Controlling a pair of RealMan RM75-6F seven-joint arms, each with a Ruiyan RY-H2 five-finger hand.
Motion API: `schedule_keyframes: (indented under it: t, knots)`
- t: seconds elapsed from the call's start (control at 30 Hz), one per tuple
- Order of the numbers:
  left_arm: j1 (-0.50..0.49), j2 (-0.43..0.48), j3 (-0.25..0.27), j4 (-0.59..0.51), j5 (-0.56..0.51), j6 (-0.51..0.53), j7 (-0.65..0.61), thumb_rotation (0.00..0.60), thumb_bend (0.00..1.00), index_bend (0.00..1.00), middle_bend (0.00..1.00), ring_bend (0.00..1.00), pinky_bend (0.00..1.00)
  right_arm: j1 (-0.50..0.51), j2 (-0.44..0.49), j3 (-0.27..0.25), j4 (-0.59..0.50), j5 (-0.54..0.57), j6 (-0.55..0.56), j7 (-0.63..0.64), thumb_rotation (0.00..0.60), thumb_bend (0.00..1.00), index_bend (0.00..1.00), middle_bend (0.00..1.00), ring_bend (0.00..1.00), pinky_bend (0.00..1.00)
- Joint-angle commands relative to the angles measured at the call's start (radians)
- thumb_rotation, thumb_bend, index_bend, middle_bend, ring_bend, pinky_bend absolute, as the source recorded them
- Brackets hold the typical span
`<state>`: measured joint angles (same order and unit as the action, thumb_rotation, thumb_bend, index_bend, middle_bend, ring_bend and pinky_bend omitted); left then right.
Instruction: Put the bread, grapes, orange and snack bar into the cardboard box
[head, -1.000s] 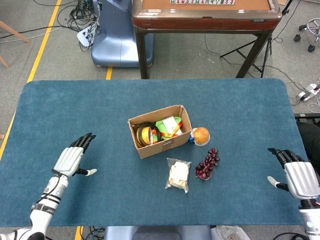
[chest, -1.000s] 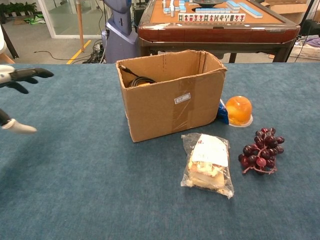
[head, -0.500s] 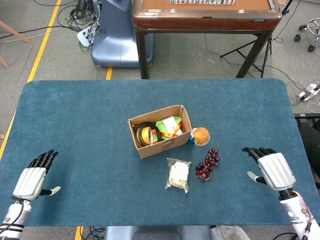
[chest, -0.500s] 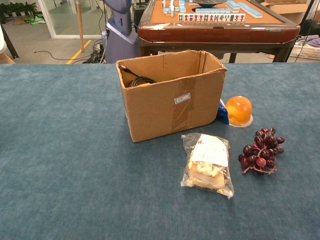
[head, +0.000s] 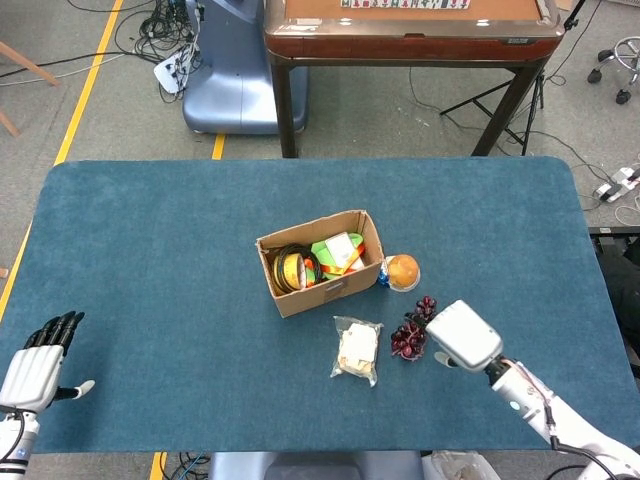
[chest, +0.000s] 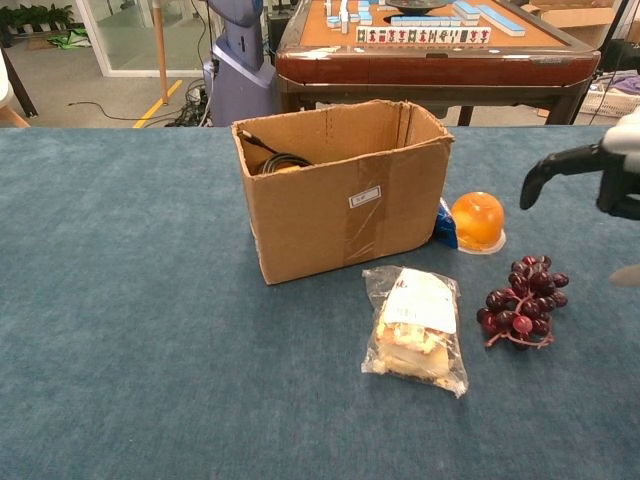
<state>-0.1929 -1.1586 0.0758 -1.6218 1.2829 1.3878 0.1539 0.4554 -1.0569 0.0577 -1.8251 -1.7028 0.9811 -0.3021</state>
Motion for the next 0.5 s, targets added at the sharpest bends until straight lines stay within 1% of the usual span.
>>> schedule_keyframes:
  t: [0.03, 0.2, 0.3, 0.5]
  knots:
    - [0.004, -0.003, -0.007, 0.005, -0.001, -0.007, 0.000, 0.600, 0.00, 0.04, 0.06, 0.06, 0.12, 0.068, -0.024, 0.010, -0.032, 0.023, -0.089, -0.077, 0.600, 0.00, 0.29, 0.99, 1.00, 0.99]
    - [0.010, -0.007, -0.020, 0.014, -0.002, -0.019, 0.000, 0.600, 0.00, 0.04, 0.06, 0.06, 0.12, 0.134, -0.059, 0.023, -0.035, 0.062, -0.178, -0.148, 0.600, 0.00, 0.29, 1.00, 1.00, 1.00]
    - [0.013, -0.009, -0.028, 0.021, -0.010, -0.029, 0.005, 0.600, 0.00, 0.04, 0.06, 0.06, 0.12, 0.165, -0.086, 0.030, -0.021, 0.085, -0.213, -0.197, 0.600, 0.00, 0.28, 1.00, 1.00, 1.00]
    - [0.019, -0.009, -0.041, 0.027, -0.015, -0.043, 0.002, 0.600, 0.00, 0.04, 0.06, 0.06, 0.12, 0.215, -0.134, 0.026, -0.001, 0.131, -0.275, -0.309, 0.600, 0.00, 0.21, 1.00, 1.00, 1.00]
